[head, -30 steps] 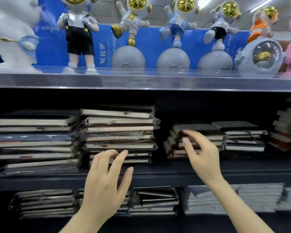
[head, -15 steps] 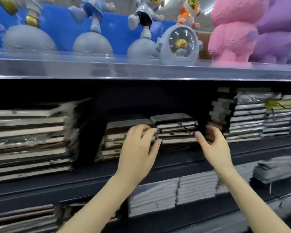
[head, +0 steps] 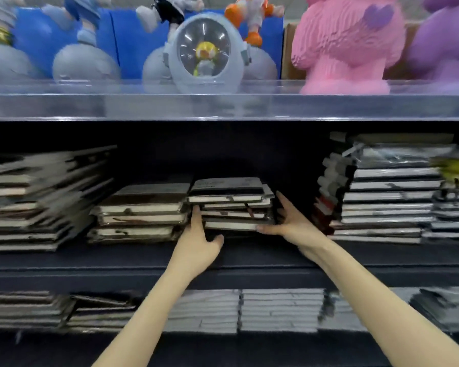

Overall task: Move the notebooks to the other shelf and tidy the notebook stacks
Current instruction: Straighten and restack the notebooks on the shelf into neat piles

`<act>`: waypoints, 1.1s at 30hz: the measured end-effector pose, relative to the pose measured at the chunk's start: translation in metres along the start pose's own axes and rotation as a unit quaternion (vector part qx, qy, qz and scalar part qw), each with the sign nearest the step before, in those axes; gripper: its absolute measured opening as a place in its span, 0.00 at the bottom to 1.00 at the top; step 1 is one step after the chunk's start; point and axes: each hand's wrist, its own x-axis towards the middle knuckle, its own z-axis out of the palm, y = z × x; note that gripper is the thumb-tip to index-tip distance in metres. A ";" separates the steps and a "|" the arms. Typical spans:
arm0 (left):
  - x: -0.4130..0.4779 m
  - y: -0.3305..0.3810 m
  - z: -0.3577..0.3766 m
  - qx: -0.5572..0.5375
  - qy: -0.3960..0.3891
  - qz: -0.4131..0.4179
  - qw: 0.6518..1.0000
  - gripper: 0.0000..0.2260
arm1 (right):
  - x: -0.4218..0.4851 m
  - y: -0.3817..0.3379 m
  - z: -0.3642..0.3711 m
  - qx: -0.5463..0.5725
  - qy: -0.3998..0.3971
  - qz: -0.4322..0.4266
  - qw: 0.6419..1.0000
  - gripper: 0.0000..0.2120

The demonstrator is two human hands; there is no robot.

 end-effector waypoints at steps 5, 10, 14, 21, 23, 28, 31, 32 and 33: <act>0.010 0.009 -0.004 -0.106 -0.043 -0.051 0.992 0.41 | 0.011 0.002 0.008 0.004 -0.037 -0.029 0.999 0.39; 0.004 0.010 -0.004 -0.144 -0.037 -0.032 0.988 0.41 | 0.010 0.011 -0.004 0.060 -0.029 0.002 0.998 0.41; -0.005 0.013 0.006 -0.158 -0.079 -0.007 0.984 0.42 | -0.012 0.013 -0.023 0.070 -0.019 -0.015 0.997 0.36; -0.019 0.022 0.003 -0.194 -0.029 0.017 0.980 0.33 | -0.039 0.015 -0.058 0.002 -0.015 -0.027 1.000 0.46; -0.015 0.027 -0.001 -0.152 0.019 0.033 0.988 0.46 | -0.039 0.007 -0.060 -0.041 0.018 -0.055 0.997 0.52; 0.011 0.040 0.008 -0.170 0.030 0.083 0.981 0.44 | -0.016 0.001 -0.042 0.016 -0.007 -0.064 0.998 0.56; 0.020 0.044 0.025 -0.156 0.008 0.118 0.981 0.35 | -0.007 0.006 -0.044 0.179 -0.010 -0.072 0.981 0.47; 0.022 0.045 0.029 -0.167 0.000 0.120 0.979 0.33 | -0.007 0.008 -0.045 0.220 0.004 -0.064 0.973 0.46; 0.024 0.046 0.030 -0.187 -0.005 0.119 0.975 0.32 | -0.007 0.010 -0.046 0.249 0.025 -0.058 0.967 0.44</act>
